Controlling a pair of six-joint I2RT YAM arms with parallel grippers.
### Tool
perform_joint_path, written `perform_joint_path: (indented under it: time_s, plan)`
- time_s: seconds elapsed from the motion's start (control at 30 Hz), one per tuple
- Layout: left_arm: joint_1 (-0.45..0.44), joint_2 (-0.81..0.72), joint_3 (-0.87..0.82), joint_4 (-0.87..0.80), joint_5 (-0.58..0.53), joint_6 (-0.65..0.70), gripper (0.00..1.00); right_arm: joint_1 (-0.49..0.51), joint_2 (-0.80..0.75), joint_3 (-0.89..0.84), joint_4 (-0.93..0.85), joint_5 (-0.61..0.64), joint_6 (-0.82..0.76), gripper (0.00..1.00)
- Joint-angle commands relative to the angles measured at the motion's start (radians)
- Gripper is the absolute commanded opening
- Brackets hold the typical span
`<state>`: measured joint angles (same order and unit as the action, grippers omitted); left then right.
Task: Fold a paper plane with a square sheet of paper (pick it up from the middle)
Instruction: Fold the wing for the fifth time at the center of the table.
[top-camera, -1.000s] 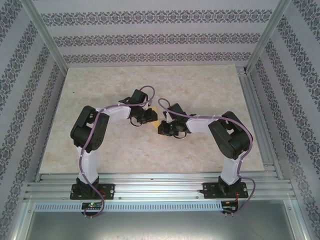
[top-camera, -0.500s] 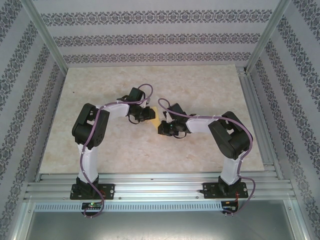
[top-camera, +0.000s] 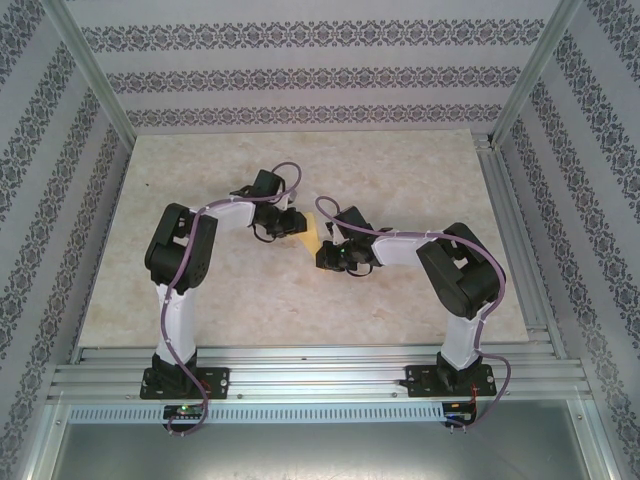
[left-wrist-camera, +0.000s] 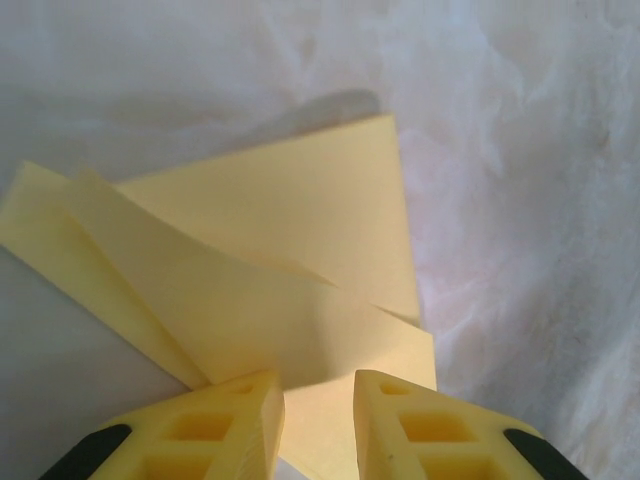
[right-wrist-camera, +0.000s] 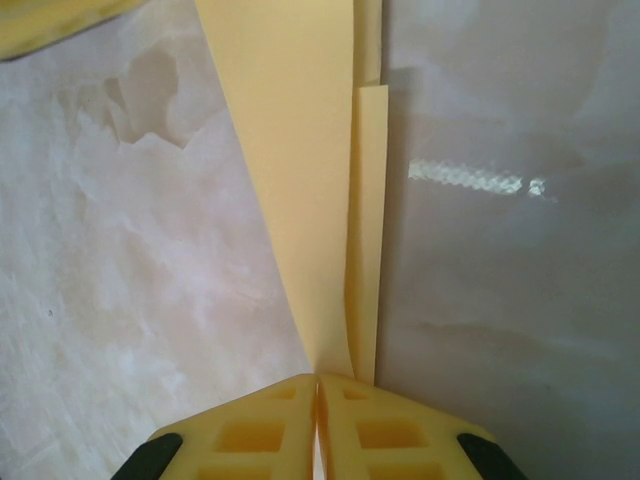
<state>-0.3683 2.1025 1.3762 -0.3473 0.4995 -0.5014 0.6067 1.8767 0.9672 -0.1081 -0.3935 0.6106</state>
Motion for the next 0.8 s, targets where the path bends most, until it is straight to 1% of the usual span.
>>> perform_joint_path:
  time_s: [0.0, 0.5, 0.77]
  plan:
    - [0.058, 0.04, 0.036, 0.016, -0.129, 0.03, 0.29, 0.002, 0.059, -0.038, -0.179, 0.097, -0.033, 0.11]
    - [0.14, 0.102, 0.13, -0.016, -0.164, 0.045, 0.28, 0.005, 0.059, -0.038, -0.18, 0.101, -0.029, 0.11]
    - [0.151, 0.098, 0.189, -0.048, -0.159, 0.065, 0.29, 0.005, 0.059, -0.035, -0.166, 0.09, -0.023, 0.11]
